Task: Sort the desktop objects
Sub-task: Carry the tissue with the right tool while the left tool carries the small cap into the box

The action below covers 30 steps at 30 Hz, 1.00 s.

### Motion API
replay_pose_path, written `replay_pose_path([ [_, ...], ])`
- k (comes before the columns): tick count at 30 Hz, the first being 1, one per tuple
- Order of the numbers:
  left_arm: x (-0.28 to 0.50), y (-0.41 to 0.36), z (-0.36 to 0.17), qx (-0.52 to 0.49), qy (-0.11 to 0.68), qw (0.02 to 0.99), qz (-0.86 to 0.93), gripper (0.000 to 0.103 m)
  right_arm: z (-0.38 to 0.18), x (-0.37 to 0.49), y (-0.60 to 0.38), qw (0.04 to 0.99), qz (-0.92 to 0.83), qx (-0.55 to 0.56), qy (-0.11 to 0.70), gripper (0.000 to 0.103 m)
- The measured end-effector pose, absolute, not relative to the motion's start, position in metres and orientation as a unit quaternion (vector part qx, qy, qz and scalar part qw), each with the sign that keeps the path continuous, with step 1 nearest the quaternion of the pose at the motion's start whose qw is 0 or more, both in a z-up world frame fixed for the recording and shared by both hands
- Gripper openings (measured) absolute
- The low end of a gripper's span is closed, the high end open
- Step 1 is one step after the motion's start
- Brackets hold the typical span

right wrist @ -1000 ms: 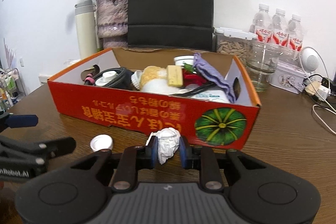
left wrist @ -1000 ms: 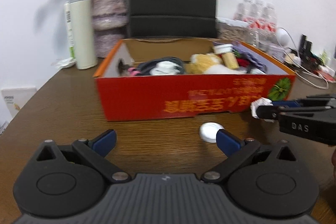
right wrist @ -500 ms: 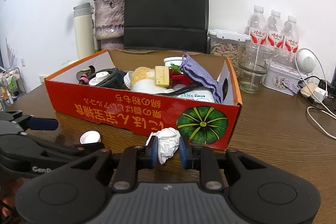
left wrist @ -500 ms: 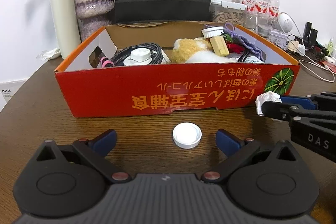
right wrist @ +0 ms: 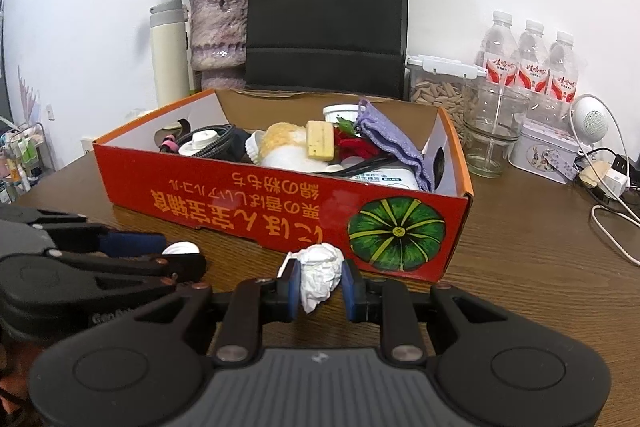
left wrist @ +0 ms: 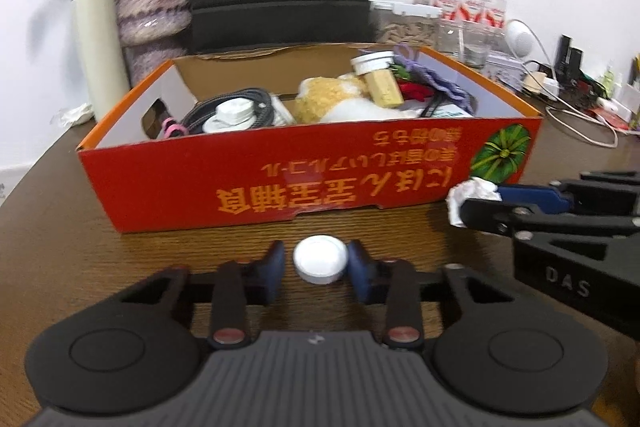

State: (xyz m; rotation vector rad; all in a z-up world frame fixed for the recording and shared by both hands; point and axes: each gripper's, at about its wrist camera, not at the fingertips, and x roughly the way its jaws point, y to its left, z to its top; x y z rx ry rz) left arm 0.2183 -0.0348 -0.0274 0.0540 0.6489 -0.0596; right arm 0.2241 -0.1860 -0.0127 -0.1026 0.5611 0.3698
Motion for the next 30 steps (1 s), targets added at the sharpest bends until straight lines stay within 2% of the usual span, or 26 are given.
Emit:
replay_pose_path([
  [7, 0.212, -0.036, -0.025, 0.023, 0.309, 0.950, -0.030, 0.029, -0.009, 0.221, -0.185, 0.944, 0.187, -0.043, 0.269, 0.020],
  [19, 0.184, -0.033, 0.021, 0.012, 0.203, 0.978, -0.037, 0.029, 0.021, 0.201, -0.183, 0.958, 0.198, -0.036, 0.202, 0.020],
  [30, 0.203, -0.021, 0.056, -0.007, 0.146, 0.989, -0.030, 0.029, 0.050, 0.219, -0.174, 0.970, 0.189, -0.003, 0.156, 0.020],
])
